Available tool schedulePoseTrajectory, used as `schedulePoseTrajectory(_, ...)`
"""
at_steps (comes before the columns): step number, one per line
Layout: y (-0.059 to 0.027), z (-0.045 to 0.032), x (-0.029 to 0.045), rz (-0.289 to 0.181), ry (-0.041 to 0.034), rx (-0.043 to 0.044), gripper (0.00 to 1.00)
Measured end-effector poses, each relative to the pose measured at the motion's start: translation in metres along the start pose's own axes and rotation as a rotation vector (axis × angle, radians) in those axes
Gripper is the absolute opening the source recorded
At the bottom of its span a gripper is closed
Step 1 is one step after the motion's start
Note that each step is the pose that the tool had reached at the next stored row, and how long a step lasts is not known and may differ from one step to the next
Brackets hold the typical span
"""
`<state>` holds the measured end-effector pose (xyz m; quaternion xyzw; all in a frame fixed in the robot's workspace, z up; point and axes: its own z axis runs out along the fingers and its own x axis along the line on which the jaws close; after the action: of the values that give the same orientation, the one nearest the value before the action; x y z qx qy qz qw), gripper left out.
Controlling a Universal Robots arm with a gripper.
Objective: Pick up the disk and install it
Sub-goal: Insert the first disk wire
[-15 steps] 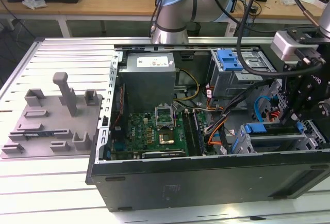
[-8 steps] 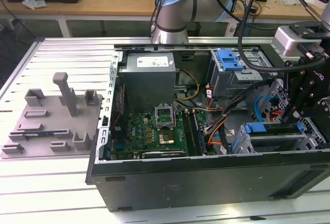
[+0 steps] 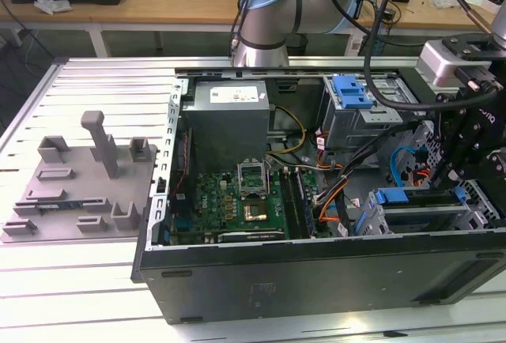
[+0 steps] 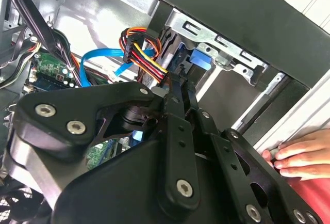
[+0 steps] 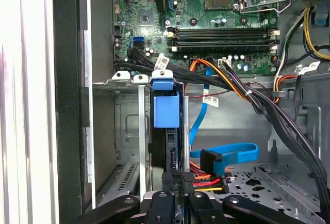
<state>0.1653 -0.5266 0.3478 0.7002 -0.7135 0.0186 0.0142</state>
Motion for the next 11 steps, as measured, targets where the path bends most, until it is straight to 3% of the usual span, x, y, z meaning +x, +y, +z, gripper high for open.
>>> schedulePoseTrajectory(11,0.0000,0.0027,-0.0003,0.000,0.0001,0.0000,0.17)
